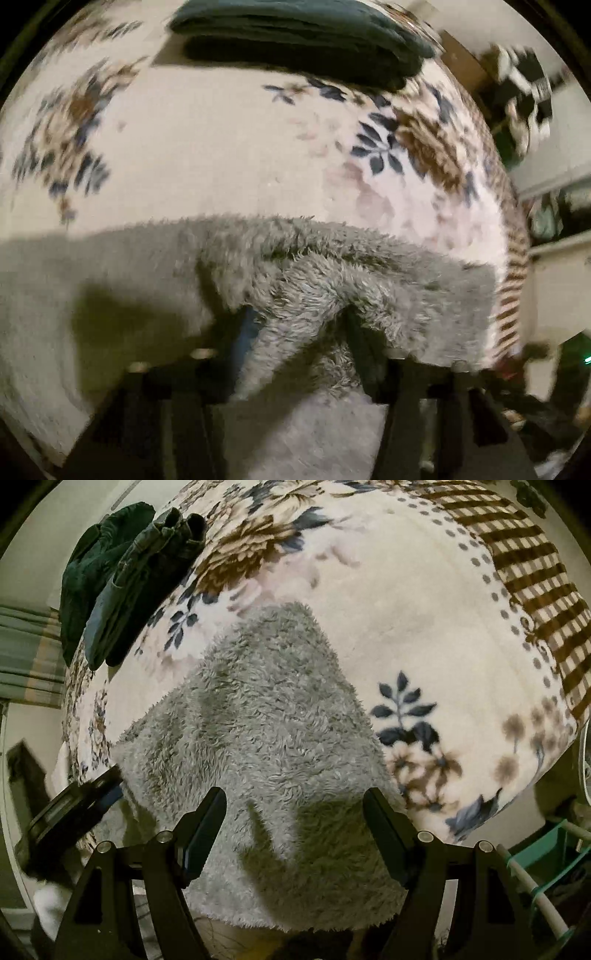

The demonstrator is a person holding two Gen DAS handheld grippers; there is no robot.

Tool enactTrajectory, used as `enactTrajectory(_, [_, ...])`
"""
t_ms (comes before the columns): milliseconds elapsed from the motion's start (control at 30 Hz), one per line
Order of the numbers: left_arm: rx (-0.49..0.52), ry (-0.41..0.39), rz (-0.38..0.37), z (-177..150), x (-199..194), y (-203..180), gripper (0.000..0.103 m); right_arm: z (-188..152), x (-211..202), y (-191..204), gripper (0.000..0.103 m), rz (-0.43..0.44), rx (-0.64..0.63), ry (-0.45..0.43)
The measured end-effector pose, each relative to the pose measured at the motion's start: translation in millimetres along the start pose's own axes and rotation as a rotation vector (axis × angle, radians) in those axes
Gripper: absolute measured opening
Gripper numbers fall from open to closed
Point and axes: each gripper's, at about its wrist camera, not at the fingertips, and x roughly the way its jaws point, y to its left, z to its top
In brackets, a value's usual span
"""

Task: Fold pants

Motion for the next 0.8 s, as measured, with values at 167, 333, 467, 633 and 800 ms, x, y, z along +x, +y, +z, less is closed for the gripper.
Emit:
enactTrajectory(167, [-0.065,-0.068,0.007,5.6,-21.4,27.7,0.008,1.9,2.1,-4.6,0.078,-0.016,-0.003,-0.002])
enactTrajectory(333, [-0.231,0.009,-0.112,-6.7,-35.2,55.0,0.034,7.7,3.3,-17.2,0.088,-0.029,0.012,0.007])
enactTrajectory(467, [-0.286,0.002,-0.177,-32.8,-43.3,64.8,0.064,18.0,18.1,-33.4,0.094,0.004,0.035,0.076])
enactTrajectory(633, [-0.307,0.116,-0.164,-51.0,3.6,57.8,0.064,30.9,43.5,-47.7,0.047,0.138,0.063,0.158])
enactTrajectory(800, [-0.263,0.112,-0.068,-55.8,28.3,50.5,0.063,48.0,29.9,-40.2,0.027,0.056,0.003,0.068])
